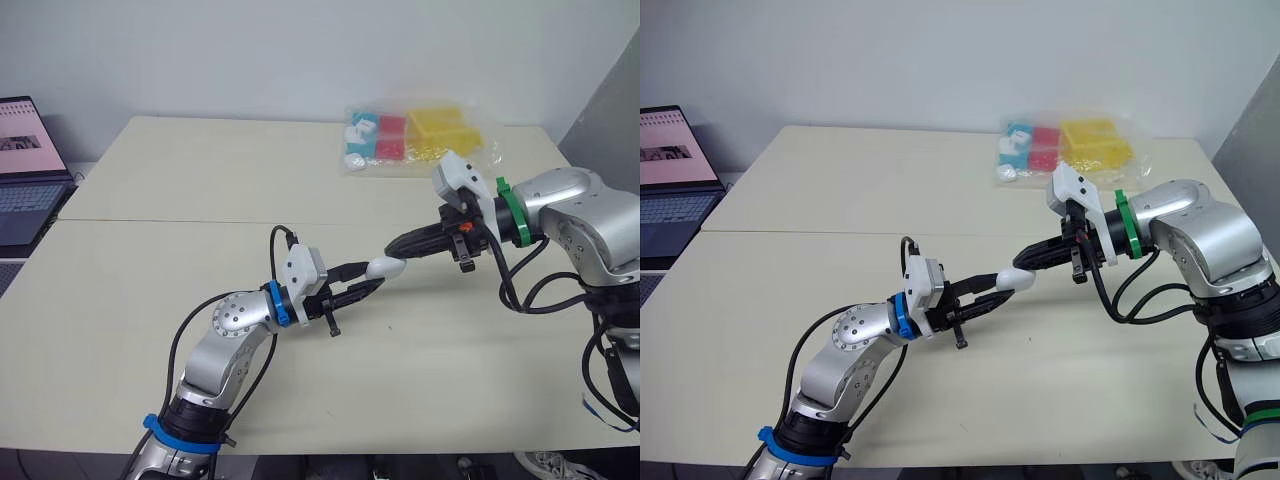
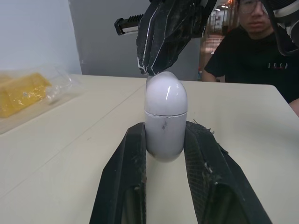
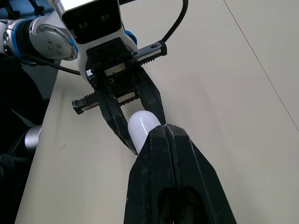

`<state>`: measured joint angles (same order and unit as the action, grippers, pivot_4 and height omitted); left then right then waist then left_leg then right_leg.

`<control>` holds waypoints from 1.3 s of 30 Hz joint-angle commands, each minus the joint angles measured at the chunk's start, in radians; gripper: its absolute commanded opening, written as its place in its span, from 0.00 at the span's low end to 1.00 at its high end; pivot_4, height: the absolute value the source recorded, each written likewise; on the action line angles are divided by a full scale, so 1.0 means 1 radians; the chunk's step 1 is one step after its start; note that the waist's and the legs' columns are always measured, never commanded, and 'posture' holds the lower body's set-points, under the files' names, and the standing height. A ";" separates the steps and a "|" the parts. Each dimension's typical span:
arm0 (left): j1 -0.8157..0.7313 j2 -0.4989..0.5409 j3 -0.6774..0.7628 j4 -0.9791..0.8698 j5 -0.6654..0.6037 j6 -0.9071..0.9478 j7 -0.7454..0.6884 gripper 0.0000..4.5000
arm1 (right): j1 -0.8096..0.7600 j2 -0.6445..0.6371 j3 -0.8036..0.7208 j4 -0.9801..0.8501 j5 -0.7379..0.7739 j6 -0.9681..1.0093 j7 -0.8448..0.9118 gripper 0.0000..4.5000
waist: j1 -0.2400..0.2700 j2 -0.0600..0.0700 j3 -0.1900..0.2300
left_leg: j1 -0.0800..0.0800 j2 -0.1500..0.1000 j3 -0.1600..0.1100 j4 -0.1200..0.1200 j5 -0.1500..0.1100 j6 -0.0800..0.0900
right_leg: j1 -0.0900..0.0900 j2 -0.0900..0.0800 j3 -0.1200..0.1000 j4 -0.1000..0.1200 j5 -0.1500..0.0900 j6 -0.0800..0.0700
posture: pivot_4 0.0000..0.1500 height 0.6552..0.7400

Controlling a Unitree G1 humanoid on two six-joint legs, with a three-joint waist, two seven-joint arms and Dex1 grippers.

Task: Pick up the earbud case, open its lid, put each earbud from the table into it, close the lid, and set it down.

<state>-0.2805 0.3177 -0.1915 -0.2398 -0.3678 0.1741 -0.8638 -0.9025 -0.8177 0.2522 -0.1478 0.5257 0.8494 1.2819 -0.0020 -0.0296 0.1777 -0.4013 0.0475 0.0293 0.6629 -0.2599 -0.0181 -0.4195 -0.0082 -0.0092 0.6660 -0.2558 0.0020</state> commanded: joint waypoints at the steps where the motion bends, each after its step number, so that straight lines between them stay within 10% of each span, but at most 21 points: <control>1: -0.012 -0.011 0.013 -0.048 -0.016 -0.017 0.014 0.17 | 0.021 -0.013 -0.008 -0.021 -0.009 0.004 0.001 0.00 | 0.000 0.000 0.000 | 0.000 0.000 0.000 0.000 0.000 0.000 | 0.000 0.000 0.000 0.000 0.000 0.000 | 1.00 1.00; 27: -0.303 -0.159 0.157 0.370 -0.246 0.928 0.330 0.17 | 0.682 -0.078 -0.261 -0.536 -0.186 -0.160 -0.439 0.00 | -0.002 -0.001 0.000 | 0.004 -0.001 -0.001 0.003 0.001 -0.001 | 0.000 0.001 0.000 0.010 -0.003 0.006 | 1.00 1.00; 39: -0.163 0.063 0.129 0.185 -0.203 0.824 0.196 0.99 | 0.720 -0.097 -0.294 -0.539 -0.159 -0.229 -0.399 0.00 | -0.012 -0.001 0.000 | 0.008 -0.001 0.000 0.002 0.002 -0.003 | 0.001 0.003 0.004 0.012 -0.005 0.004 | 1.00 1.00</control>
<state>-0.4860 0.3265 -0.0943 -0.0157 -0.6048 1.0379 -0.6496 -0.1770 -0.9064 0.0084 -0.6573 0.3383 0.6388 0.8668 -0.0141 -0.0301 0.1777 -0.3926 0.0471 0.0290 0.6644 -0.2581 -0.0208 -0.4185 -0.0052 -0.0044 0.6785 -0.2608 0.0054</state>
